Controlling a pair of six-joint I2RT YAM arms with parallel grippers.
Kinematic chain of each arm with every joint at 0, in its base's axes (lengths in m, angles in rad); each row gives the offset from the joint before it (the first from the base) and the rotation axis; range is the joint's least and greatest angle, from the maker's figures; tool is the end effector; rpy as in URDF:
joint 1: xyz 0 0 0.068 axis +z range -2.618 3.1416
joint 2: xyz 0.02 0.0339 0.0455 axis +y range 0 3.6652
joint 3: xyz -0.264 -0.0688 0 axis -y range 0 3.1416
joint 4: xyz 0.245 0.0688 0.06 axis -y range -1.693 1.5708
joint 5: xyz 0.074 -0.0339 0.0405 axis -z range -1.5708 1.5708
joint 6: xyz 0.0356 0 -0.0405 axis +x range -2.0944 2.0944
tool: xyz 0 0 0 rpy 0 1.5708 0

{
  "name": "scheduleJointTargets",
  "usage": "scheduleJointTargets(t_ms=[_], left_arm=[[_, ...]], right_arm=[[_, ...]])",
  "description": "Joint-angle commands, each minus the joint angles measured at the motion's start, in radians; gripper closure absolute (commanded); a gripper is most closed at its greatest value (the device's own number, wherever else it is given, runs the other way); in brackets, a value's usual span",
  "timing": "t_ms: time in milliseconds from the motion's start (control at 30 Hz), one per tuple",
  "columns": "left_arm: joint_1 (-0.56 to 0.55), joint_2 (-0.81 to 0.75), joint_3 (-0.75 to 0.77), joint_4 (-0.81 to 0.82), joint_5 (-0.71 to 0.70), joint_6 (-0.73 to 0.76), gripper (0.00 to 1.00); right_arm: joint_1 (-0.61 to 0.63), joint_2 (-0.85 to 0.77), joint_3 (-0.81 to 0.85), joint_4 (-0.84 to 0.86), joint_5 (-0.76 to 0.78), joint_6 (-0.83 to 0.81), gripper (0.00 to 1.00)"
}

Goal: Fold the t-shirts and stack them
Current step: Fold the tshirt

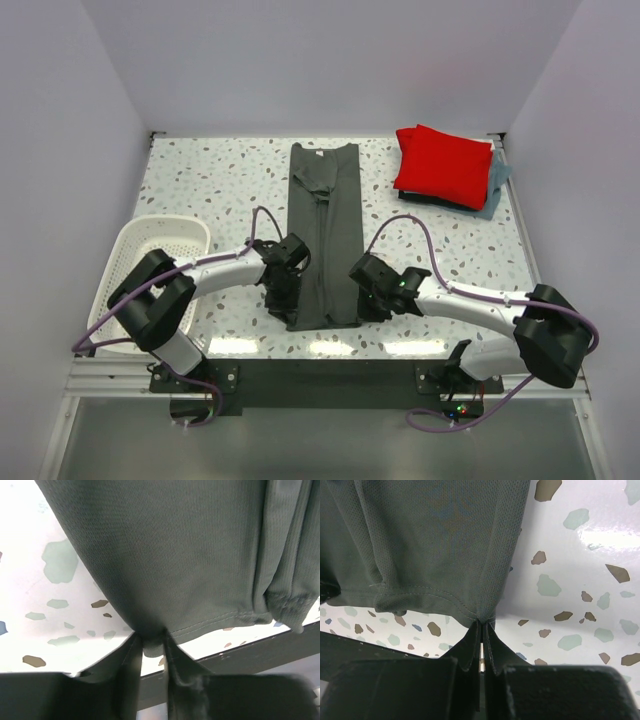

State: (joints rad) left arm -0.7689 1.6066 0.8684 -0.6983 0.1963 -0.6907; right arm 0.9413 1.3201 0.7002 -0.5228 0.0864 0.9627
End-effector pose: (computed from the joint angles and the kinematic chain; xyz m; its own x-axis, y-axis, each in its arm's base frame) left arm 0.1861 -0.1897 0.1489 -0.9954 0.0937 0.0199 0.0864 0.9683 -0.2343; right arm 0.1404 0.1875 0.1762 -0.9496 0.0850 -0.3016 -0.0084 0.9552 0.2959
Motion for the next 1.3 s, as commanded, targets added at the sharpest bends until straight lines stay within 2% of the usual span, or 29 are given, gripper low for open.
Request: scheduleJointTargets(t_ms=[0, 167, 433, 633, 833, 1067, 1267], left_arm=[[-0.009, -0.008, -0.011, 0.057, -0.017, -0.029, 0.8], [-0.01, 0.006, -0.003, 0.072, -0.003, -0.036, 0.99], [-0.009, -0.051, 0.072, 0.036, -0.055, -0.072, 1.0], [-0.009, -0.074, 0.182, -0.009, -0.123, -0.095, 1.0], [0.003, -0.079, 0.199, -0.007, -0.158, -0.089, 1.0], [0.06, -0.016, 0.262, 0.028, -0.178, -0.04, 1.0], [0.172, 0.071, 0.362, 0.06, -0.166, 0.035, 1.0]], right_arm=[[-0.006, -0.012, 0.004, -0.005, 0.007, -0.022, 1.0], [-0.019, -0.013, 0.005, -0.023, 0.006, -0.042, 1.0], [-0.033, -0.048, 0.041, -0.083, 0.032, -0.067, 1.0], [-0.058, -0.048, 0.096, -0.098, 0.058, -0.081, 1.0], [-0.117, -0.022, 0.169, -0.102, 0.07, -0.123, 1.0], [-0.216, 0.094, 0.301, -0.095, 0.067, -0.225, 1.0], [-0.282, 0.269, 0.478, -0.1, 0.062, -0.314, 1.0]])
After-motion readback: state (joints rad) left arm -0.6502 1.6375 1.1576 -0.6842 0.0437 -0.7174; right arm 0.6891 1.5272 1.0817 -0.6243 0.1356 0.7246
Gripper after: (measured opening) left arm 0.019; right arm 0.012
